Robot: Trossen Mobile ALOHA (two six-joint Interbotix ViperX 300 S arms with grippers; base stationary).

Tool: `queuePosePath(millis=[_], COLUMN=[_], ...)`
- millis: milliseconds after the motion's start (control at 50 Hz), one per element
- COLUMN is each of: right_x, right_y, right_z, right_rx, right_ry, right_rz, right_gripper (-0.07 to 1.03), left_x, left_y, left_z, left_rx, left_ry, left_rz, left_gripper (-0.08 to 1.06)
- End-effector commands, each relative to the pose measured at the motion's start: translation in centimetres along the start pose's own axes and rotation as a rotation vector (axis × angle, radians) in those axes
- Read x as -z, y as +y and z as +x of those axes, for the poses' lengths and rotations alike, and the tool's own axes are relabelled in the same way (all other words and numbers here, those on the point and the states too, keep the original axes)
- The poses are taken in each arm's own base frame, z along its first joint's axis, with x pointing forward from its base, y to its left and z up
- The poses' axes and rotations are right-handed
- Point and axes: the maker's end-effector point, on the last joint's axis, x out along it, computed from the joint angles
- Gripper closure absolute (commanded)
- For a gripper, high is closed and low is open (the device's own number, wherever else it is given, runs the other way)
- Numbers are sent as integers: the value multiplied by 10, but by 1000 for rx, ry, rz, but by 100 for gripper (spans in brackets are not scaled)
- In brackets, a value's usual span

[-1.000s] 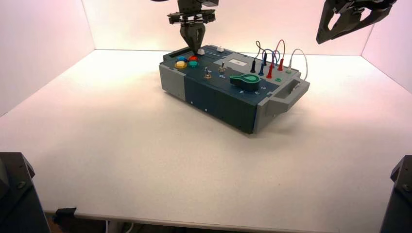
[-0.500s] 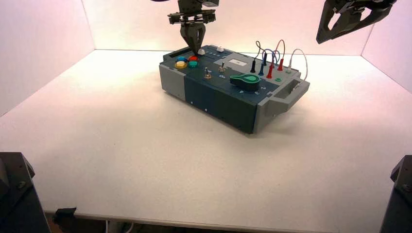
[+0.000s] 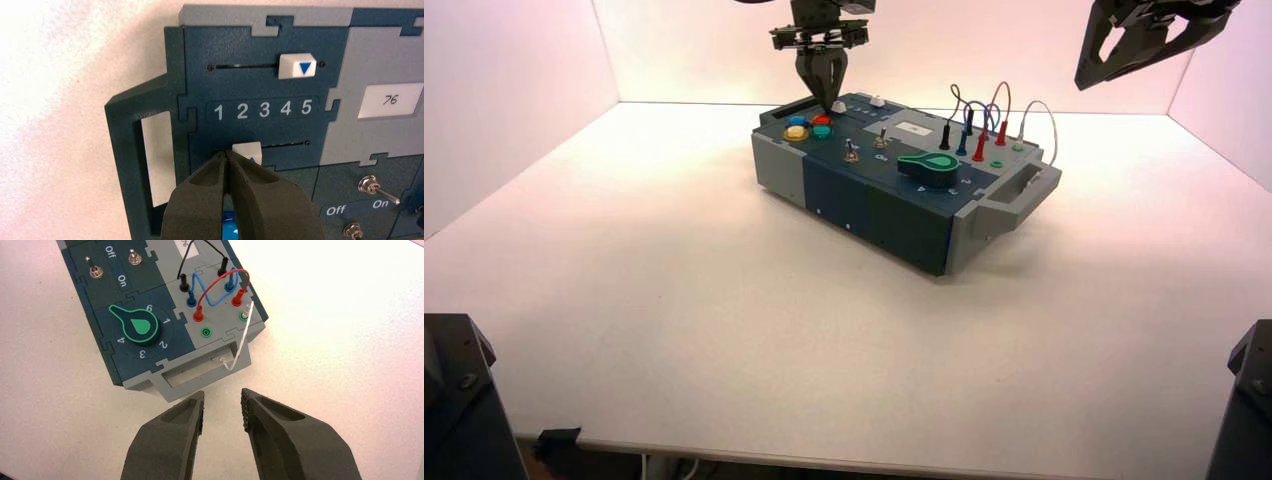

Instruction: Move the bottom slider to position 2.

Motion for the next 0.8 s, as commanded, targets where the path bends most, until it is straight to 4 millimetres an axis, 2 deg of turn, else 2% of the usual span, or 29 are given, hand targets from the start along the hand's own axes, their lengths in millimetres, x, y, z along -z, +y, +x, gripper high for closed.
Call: queuePosePath(millis=[20, 160, 240, 560, 660, 800], right_x=[-11, -12, -11, -11, -11, -11], right_y=[-3, -3, -3, -3, -3, -3], right_z=[-5, -6, -5, -5, -5, -5], right_rx=[6, 6, 6, 7, 7, 7], right_ry=[-32, -35, -32, -32, -30, -30], right_rz=[4, 4, 4, 3, 3, 3], right_gripper=[55, 55, 55, 55, 55, 55], left_x=[-15, -19, -20, -20, -19, -15], left_y=[-2, -11, -22, -60, -65, -61], left_z=[-46, -75, -80, -56, -50, -40], left_rx=[-32, -23, -17, 7, 11, 6], left_ry=[-93, -118, -115, -41, -22, 11], left_rz=[5, 9, 20, 81, 87, 73], left_gripper=[101, 101, 101, 101, 101, 101])
